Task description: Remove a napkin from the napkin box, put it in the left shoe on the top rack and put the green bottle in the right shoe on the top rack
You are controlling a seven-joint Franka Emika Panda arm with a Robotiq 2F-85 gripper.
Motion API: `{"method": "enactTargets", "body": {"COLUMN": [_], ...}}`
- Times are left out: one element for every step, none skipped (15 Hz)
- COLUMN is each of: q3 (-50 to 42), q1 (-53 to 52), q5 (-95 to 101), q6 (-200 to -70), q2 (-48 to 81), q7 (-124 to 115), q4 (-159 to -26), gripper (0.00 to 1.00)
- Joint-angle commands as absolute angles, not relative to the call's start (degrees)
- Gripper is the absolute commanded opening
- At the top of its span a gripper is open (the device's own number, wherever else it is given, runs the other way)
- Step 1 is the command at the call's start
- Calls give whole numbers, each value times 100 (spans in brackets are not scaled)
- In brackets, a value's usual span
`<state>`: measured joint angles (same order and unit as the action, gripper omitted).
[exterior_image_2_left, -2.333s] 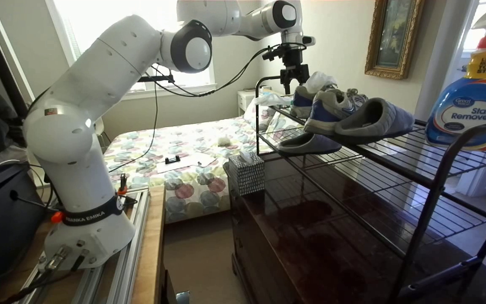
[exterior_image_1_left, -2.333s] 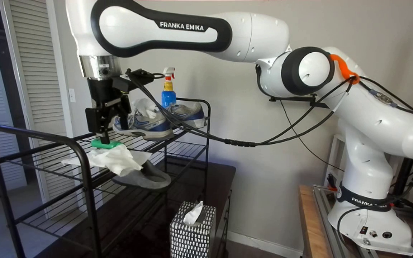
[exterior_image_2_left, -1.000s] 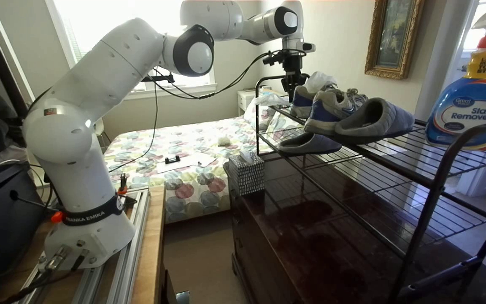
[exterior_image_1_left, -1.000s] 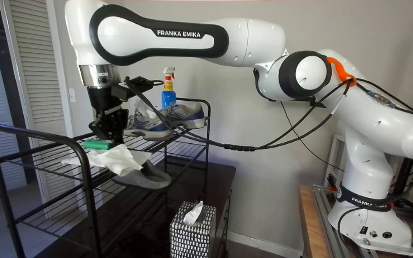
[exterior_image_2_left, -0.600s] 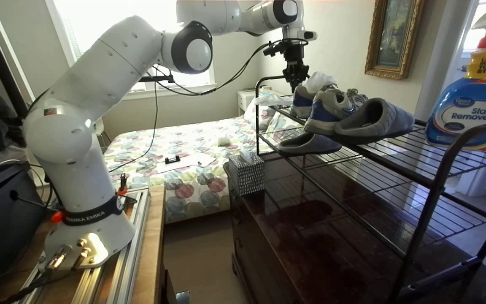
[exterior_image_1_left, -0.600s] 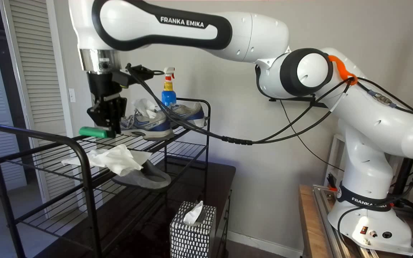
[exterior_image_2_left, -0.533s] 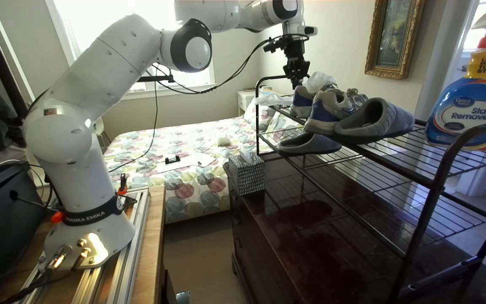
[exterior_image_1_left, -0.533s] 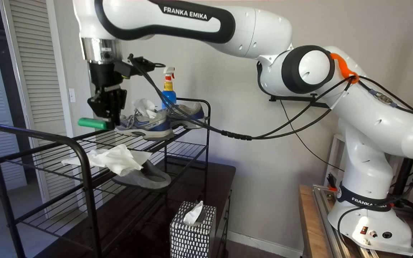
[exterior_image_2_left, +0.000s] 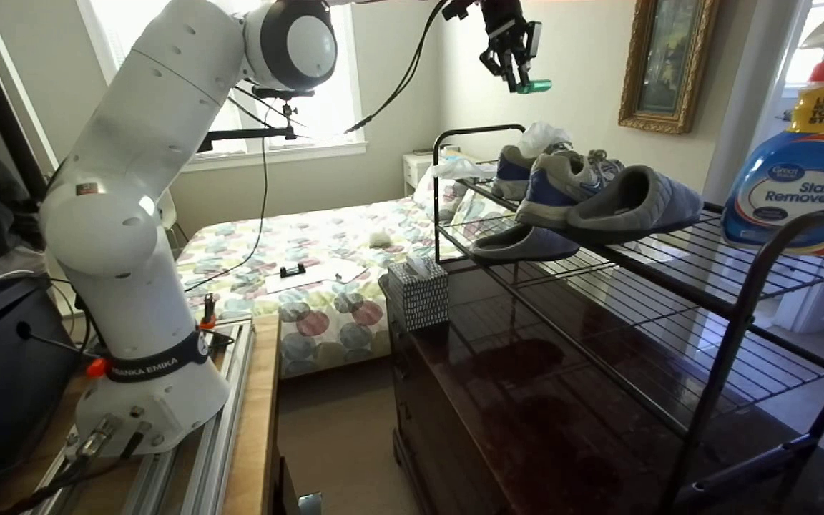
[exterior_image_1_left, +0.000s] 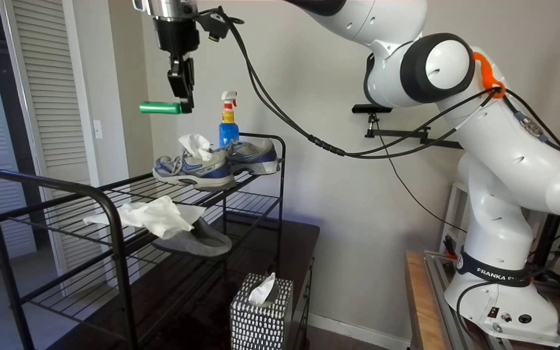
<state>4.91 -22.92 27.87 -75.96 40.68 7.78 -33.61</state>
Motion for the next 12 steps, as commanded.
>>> {"method": "enactTargets", "body": {"q3": [282, 205, 90, -45, -169, -278, -384, -446, -519, -576, -615, -651], "q1": [-2406, -2402, -2421, -2429, -2428, -2438, -2459, -2459, -2461, -2452, -2448, -2448], "q5": [3361, 3537, 3758, 3996, 4216, 4426, 4637, 4786, 4935, 5055, 5156, 5264], "q6": [-7331, -7298, -7297, -7327, -7371, -7376, -7378, -7353, -7319, -7297, -7303, -7343], "q2": [3963, 3960, 3983, 4014, 4040, 4040, 4033, 4005, 3997, 3974, 3945, 3934], "q7": [1806, 2056, 2228, 2339, 2430, 2566, 2742, 3015, 3253, 3523, 3810, 4075], "q4": [-3422, -3435, -3431, -3426, -3436, -3472, -3524, -3584, -3616, -3656, -3706, -3754], "gripper": [6, 6, 6, 6, 6, 6, 6, 6, 6, 6, 6, 6]}}
